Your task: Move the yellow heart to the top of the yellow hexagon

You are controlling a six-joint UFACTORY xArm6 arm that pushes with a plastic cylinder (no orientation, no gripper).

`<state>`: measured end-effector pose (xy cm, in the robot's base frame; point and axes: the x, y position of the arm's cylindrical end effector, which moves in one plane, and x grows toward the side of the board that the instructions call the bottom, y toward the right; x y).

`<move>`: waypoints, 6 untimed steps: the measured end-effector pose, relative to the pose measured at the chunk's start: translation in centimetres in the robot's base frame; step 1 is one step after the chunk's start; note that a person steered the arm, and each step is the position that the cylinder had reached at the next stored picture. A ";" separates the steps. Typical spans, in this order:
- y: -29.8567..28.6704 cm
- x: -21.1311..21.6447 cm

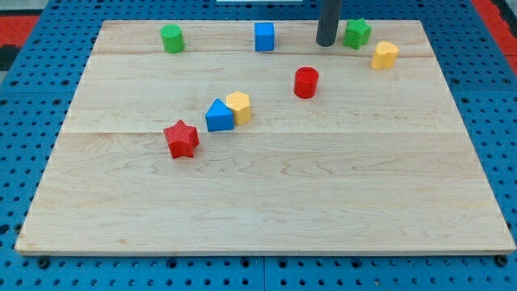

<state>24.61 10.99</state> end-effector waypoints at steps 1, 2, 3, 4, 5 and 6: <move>0.0 4.3; 0.0 6.5; 0.0 6.7; 0.0 7.3; 0.3 8.0; 5.0 9.1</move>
<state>33.74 16.00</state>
